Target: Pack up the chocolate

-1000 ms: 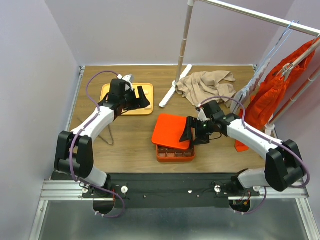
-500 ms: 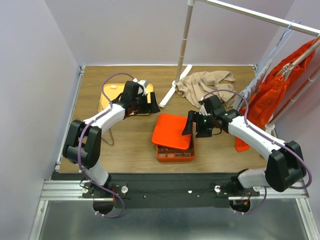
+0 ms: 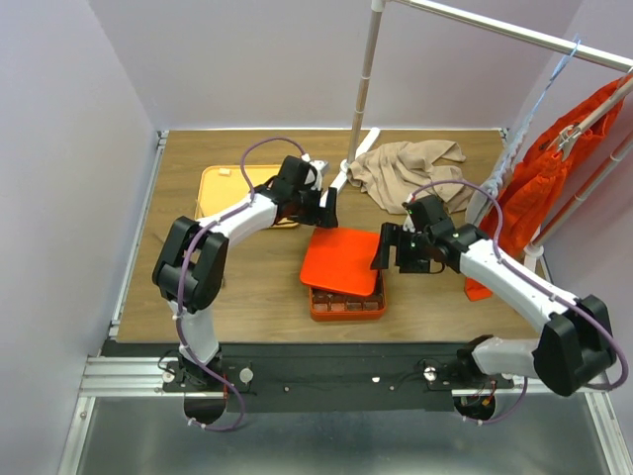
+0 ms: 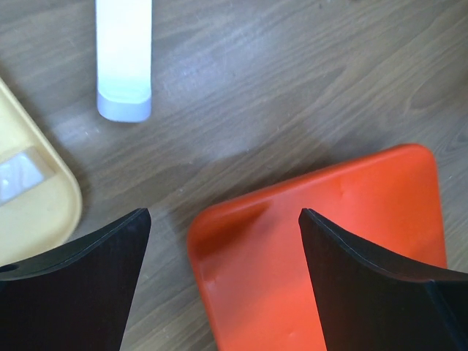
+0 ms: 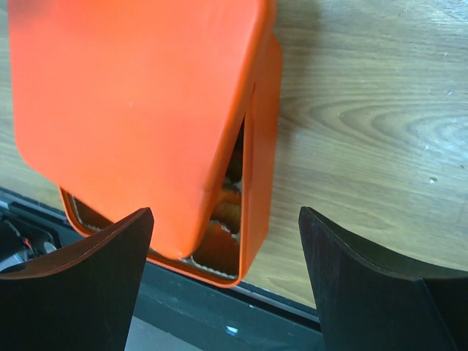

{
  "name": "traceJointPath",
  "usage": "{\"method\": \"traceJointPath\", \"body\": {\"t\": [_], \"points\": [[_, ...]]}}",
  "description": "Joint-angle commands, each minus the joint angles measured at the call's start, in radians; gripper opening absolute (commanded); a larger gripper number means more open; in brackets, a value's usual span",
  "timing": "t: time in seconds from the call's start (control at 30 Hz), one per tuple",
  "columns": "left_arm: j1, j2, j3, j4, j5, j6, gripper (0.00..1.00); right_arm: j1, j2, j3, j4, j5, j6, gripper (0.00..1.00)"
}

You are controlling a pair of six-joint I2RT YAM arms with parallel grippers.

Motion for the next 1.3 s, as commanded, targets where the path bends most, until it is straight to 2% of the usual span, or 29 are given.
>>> {"method": "traceJointPath", "body": {"t": [0.0,0.23,0.5,0.87,1.27], "points": [[-0.007,0.007,0.014,-0.05,-0.019,0.056,0.92,0.0,-0.095,-0.036,-0.023,0.016,-0.05,0.9],[-0.019,0.018,-0.002,-0.069,0.018,0.08,0.92,0.008,-0.107,-0.085,-0.02,-0.012,-0.047,0.9],[-0.021,0.007,-0.017,-0.045,0.022,0.062,0.92,0.043,-0.195,-0.138,-0.014,-0.066,-0.064,0.89],[-0.042,0.084,0.089,-0.045,0.068,0.053,0.92,0.111,-0.317,-0.266,-0.017,-0.118,0.019,0.9],[-0.065,0.087,0.087,-0.065,0.059,0.06,0.92,0.217,-0.146,-0.275,0.05,-0.029,0.063,0.9]]}}
